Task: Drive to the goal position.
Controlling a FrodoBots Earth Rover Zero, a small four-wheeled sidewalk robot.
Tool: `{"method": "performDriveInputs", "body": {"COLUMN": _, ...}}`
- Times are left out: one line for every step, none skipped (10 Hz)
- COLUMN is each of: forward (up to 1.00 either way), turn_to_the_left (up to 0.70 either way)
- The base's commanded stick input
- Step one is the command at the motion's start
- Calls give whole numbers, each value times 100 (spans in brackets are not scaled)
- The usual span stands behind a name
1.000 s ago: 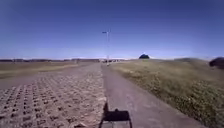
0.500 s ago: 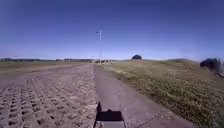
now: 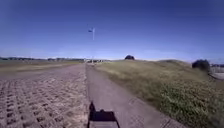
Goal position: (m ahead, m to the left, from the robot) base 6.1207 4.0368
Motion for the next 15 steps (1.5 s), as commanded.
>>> {"method": "performDriveInputs", "body": {"forward": 70, "turn_to_the_left": 0}}
{"method": "performDriveInputs", "body": {"forward": 70, "turn_to_the_left": 0}}
{"method": "performDriveInputs", "body": {"forward": 70, "turn_to_the_left": 0}}
{"method": "performDriveInputs", "body": {"forward": 70, "turn_to_the_left": 0}}
{"method": "performDriveInputs", "body": {"forward": 70, "turn_to_the_left": 0}}
{"method": "performDriveInputs", "body": {"forward": 70, "turn_to_the_left": 0}}
{"method": "performDriveInputs", "body": {"forward": 70, "turn_to_the_left": 0}}
{"method": "performDriveInputs", "body": {"forward": 70, "turn_to_the_left": 0}}
{"method": "performDriveInputs", "body": {"forward": 70, "turn_to_the_left": 0}}
{"method": "performDriveInputs", "body": {"forward": 70, "turn_to_the_left": 0}}
{"method": "performDriveInputs", "body": {"forward": 70, "turn_to_the_left": 0}}
{"method": "performDriveInputs", "body": {"forward": 70, "turn_to_the_left": 35}}
{"method": "performDriveInputs", "body": {"forward": 70, "turn_to_the_left": 35}}
{"method": "performDriveInputs", "body": {"forward": 70, "turn_to_the_left": 35}}
{"method": "performDriveInputs", "body": {"forward": 70, "turn_to_the_left": 35}}
